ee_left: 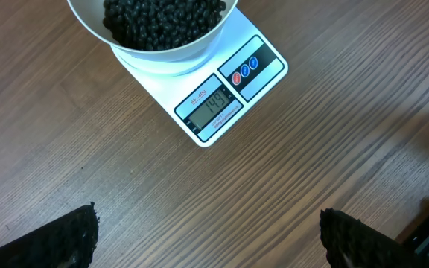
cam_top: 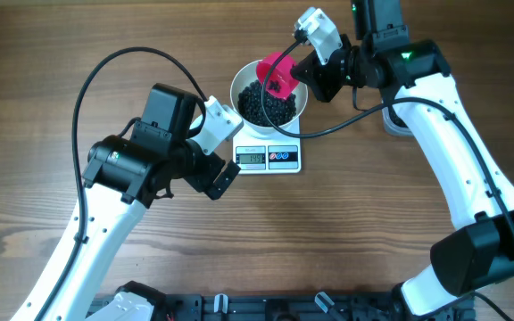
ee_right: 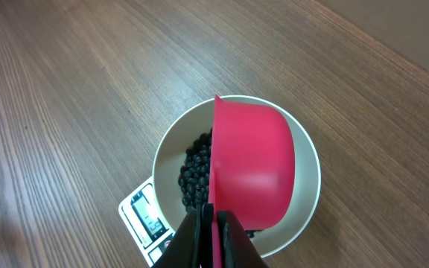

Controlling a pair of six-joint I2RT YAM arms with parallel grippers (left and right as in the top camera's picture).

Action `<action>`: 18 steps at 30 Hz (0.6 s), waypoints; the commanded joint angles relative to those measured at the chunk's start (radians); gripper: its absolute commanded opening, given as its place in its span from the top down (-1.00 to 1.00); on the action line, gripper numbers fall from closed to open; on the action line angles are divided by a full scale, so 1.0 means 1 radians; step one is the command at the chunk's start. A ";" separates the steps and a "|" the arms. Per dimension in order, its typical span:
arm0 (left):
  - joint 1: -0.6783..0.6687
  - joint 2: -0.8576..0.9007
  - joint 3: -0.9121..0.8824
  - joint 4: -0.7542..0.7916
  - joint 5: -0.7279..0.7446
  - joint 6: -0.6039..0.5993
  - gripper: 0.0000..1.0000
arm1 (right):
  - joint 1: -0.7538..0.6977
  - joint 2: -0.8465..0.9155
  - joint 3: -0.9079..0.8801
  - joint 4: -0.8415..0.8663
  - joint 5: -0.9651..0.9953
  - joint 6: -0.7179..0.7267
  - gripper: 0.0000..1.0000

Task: Scoop item into bowl and weigh 150g on scale
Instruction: 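Hold the tilted pink cup over the bowl, trickling beans back in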

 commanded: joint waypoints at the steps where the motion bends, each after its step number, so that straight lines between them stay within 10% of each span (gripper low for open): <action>1: 0.006 -0.005 -0.006 -0.001 0.013 0.020 -1.00 | -0.006 -0.032 -0.002 0.003 -0.054 0.013 0.92; 18: 0.006 -0.006 -0.006 -0.001 0.013 0.020 -0.99 | -0.066 -0.032 -0.002 0.004 -0.095 0.027 0.91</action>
